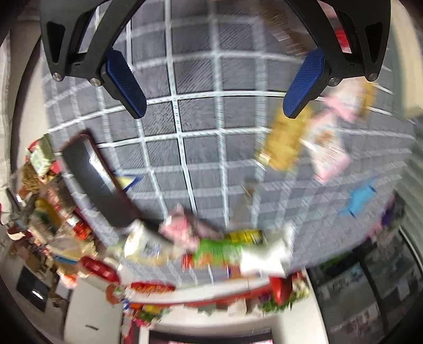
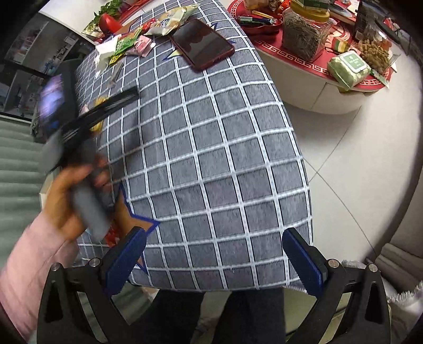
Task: Organize snacks
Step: 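Move both tools toward the snacks near the cream box, then grasp the gold wrapper bar with left tool while right tool grasps yellow cake packet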
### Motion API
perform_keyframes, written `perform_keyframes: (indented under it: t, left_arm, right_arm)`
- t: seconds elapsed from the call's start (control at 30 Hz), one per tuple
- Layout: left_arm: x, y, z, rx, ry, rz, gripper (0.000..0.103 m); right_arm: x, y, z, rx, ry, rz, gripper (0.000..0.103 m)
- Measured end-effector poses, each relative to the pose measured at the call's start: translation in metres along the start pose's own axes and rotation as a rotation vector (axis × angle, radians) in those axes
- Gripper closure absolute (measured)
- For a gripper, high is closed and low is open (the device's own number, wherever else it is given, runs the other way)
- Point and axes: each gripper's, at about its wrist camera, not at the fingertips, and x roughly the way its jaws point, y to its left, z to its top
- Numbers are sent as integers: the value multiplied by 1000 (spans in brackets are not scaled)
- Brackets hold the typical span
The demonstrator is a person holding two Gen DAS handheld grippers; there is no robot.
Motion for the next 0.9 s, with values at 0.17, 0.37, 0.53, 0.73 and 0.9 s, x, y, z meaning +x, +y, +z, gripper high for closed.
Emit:
perform_keyframes:
  t: [0.17,0.37,0.53,0.73,0.9]
  left_arm:
    - [-46,72,1,23,43,71,0]
    - [-5,177,-13,-41,233,133,0]
    - [29,202,-15,38,278,110,0]
    - [56,221,-16,32,330,55,0]
    - [67,230,-19,7,349,22,0]
  right_arm:
    - [8,26,35,-73,19,4,0]
    - [56,105,90,-70,40,5,0]
    - [100,177,132,-41,23,11,0]
    - [143,230,167,-12,32,-47,0]
    - [170,228,171,-17,80,-165,0]
